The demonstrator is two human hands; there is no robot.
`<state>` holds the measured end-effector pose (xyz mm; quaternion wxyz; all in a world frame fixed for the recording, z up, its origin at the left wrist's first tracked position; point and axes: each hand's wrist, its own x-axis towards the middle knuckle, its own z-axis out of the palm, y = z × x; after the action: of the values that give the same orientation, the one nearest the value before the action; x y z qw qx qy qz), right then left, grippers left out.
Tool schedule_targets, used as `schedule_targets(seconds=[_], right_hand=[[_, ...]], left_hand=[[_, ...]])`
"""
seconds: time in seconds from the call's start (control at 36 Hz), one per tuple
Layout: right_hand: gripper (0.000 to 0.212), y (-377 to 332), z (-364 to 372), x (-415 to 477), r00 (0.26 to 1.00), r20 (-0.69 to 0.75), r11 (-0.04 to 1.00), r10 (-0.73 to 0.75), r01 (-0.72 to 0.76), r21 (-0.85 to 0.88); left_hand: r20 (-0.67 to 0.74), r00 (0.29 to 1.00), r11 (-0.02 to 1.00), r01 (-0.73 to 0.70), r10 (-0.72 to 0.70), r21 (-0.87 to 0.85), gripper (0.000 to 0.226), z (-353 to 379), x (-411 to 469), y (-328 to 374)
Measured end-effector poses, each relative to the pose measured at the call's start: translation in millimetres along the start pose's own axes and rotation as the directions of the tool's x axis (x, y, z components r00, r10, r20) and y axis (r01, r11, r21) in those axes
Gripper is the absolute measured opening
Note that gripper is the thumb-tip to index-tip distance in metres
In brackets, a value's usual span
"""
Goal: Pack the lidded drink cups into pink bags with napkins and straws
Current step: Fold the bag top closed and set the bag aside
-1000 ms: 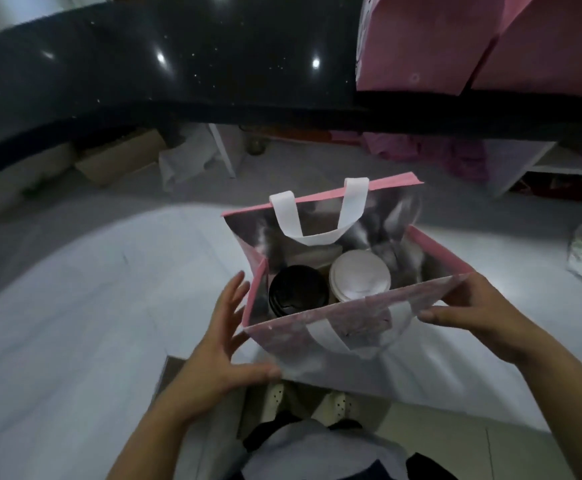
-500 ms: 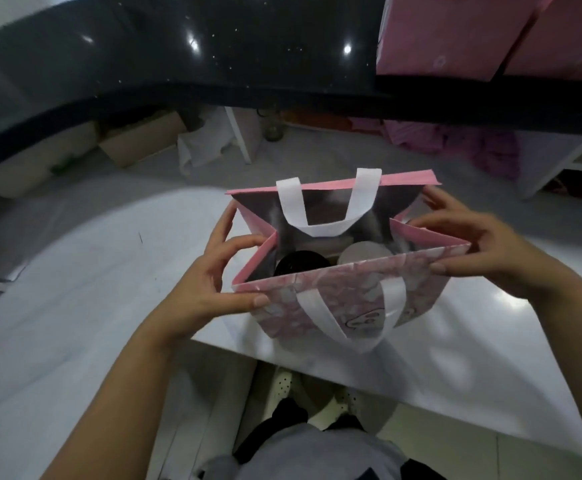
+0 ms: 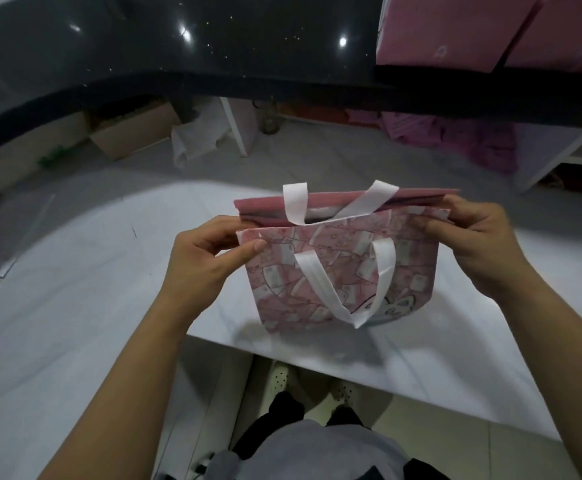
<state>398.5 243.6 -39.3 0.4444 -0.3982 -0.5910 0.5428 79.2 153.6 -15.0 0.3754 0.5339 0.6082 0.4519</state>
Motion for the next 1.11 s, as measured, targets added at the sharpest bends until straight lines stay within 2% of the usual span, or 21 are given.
schedule_targets(seconds=[0.06,0.17,0.25,0.33,0.39,0.5,0.64,0.72,0.78,0.89,1.0,1.06,1.11], right_hand=[[0.04,-0.9,2.9,-0.5,0.998,-0.055,1.0,-0.004,0.004,0.011],[0.021,-4.1,7.5,-2.9,0.99,-0.142,0.999,-0.003,0.008,0.037],[0.015,-2.3,8.6,-4.8,0.983,-0.185,1.0,0.004,-0.001,0.013],[0.015,-2.1,9.9,-8.1,0.985,-0.173,1.0,0.007,-0.007,-0.001],[0.015,-2.9,10.0,-10.5,0.987,-0.16,1.0,0.013,-0.014,-0.004],[0.014,-4.9,7.8,-13.8,0.988,-0.153,0.999,0.035,-0.038,-0.018],[0.016,-10.2,6.3,-18.5,0.991,-0.117,0.997,0.069,-0.072,-0.026],[0.018,-13.6,5.8,-21.4,0.992,-0.095,0.996,0.081,-0.084,-0.028],[0.02,-15.0,5.4,-22.7,0.992,-0.092,0.996,0.081,-0.083,-0.022],[0.023,-15.5,6.5,-25.5,0.993,-0.094,0.997,0.068,-0.069,-0.017],[0.022,-15.3,8.3,-25.6,0.992,-0.112,0.998,0.054,-0.057,-0.019],[0.02,-13.9,7.9,-24.4,0.99,-0.132,0.998,0.053,-0.055,-0.017],[0.028,-12.2,7.2,-22.8,0.981,-0.177,0.996,0.081,-0.075,0.04]], left_hand=[[-0.032,0.999,0.999,-0.031,0.032,0.021,0.022,1.6,1.0,0.5],[-0.039,0.992,0.989,-0.12,0.124,0.085,0.026,2.0,3.6,2.7],[0.043,0.981,0.958,-0.196,0.192,0.211,0.039,2.3,2.6,4.0],[0.199,0.949,0.889,-0.301,0.244,0.345,0.054,-0.5,2.7,8.3],[0.296,0.927,0.848,-0.342,0.232,0.405,0.058,-5.7,5.4,12.1],[0.41,0.897,0.829,-0.352,0.167,0.434,0.056,-16.4,11.8,24.2],[0.523,0.849,0.782,-0.373,0.072,0.499,0.08,-21.3,13.0,40.7],[0.565,0.825,0.774,-0.359,0.003,0.521,0.092,-20.3,13.2,48.3],[0.56,0.827,0.813,-0.287,-0.057,0.507,0.098,-20.8,15.1,49.1],[0.557,0.818,0.864,-0.17,-0.144,0.473,0.095,-20.8,18.0,49.0],[0.555,0.82,0.882,-0.151,-0.141,0.447,0.091,-18.6,18.9,50.3],[0.524,0.844,0.896,-0.137,-0.118,0.423,0.09,-17.8,19.2,48.6],[0.465,0.882,0.918,-0.121,-0.075,0.377,0.086,-16.8,17.1,42.8]])
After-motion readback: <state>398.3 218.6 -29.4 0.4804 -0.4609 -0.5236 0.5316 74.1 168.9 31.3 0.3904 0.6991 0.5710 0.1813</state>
